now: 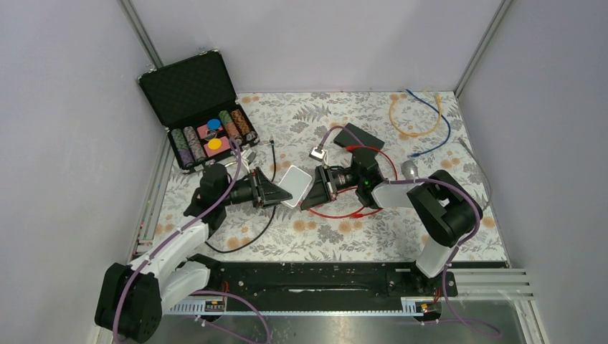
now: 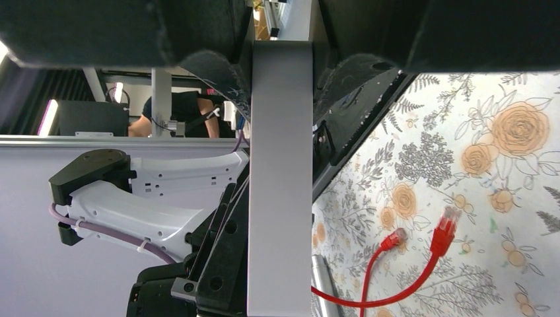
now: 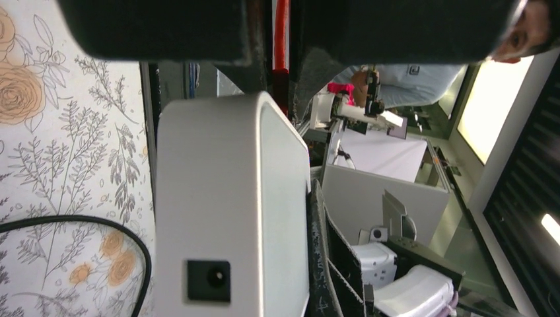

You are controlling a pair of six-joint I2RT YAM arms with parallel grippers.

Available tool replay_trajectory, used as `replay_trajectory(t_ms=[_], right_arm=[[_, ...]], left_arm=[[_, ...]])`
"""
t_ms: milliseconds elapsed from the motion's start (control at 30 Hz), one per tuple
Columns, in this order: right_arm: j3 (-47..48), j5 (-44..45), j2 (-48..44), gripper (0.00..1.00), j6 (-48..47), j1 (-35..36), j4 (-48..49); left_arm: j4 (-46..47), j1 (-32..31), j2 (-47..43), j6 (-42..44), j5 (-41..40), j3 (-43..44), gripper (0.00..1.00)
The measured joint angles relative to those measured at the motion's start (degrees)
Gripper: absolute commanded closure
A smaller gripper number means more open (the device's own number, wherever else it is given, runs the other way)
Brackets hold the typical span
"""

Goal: Insert the plug into the switch port
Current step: Insert the connector into the switch port.

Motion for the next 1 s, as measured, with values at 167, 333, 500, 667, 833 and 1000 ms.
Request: replay_trajectory(t_ms=[167, 333, 500, 667, 833, 1000], right_arm=[[0.00, -2.60, -1.07, 1.00, -2.45, -0.31, -2.99], [0.00, -4.17, -1.64, 1.00, -3.15, -0.92, -3.50], [0.00, -4.31, -1.95, 1.00, -3.91, -1.38, -4.48], [-0.04, -3.41, -2.75, 1.00, -3.98, -1.57, -5.99], [-0.09, -1.09, -3.54, 1.00, -4.39, -1.75, -6.91], [-0.98, 2.86, -4.90, 1.00, -4.70, -1.16, -7.02]], left_arm=[[4.74, -2.25, 0.87, -3.30, -0.90, -1.62, 1.00], [10.80, -4.61, 1.11, -6.54, -3.93, -3.89, 1.00], [22.51, -6.88, 2.40, -14.14, -9.33, -9.07, 1.00], [26.38, -8.98, 2.10, -17.16, -15.04, -11.06, 1.00], [27.08, -10.10, 1.97, -17.68, -19.30, -11.06, 1.00], [23.91, -11.45, -1.40, -16.02, -24.85, -11.06, 1.00]])
